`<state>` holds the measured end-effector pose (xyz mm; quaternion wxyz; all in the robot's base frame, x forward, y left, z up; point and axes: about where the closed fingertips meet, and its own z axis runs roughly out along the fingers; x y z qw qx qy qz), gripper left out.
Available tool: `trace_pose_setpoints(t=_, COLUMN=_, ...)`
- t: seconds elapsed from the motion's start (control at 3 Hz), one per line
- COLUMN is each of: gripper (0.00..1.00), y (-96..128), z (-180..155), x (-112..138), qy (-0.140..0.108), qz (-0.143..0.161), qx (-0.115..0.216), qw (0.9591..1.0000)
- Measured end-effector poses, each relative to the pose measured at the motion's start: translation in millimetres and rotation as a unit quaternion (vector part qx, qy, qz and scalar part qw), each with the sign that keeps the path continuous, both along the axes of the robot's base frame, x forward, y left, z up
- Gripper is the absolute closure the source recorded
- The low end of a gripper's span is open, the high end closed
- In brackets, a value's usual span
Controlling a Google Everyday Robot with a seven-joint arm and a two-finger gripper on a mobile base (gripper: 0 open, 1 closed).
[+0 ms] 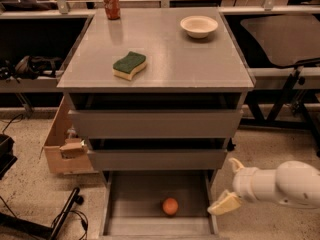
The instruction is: Pick orange from bottom drawer and place on counter
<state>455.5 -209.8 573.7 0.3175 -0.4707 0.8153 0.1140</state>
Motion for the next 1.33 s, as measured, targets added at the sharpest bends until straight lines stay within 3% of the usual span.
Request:
trace_pose_setpoints(t=0.33, gripper=0.0, y=35, z=-44, x=42, qy=-0.052, qz=-0.002, qx=0.043, qw=0.9977)
trace_pose_setpoints(t=0.67, gripper=0.0, y=68, z=-91, x=78, qy=-0.09, qz=0.007, qx=0.081, qw=0.9926)
trace_pose_setpoints(t=1.0, gripper=0.0, y=86, z=-151, x=79, qy=-0.065, qz=0.008, qx=0.117, qw=0.9909)
trace_pose_setpoints(t=1.33, gripper=0.0, y=91, z=-203, x=60, qy=-0.025, qz=0.008, qx=0.143, qw=0.9894)
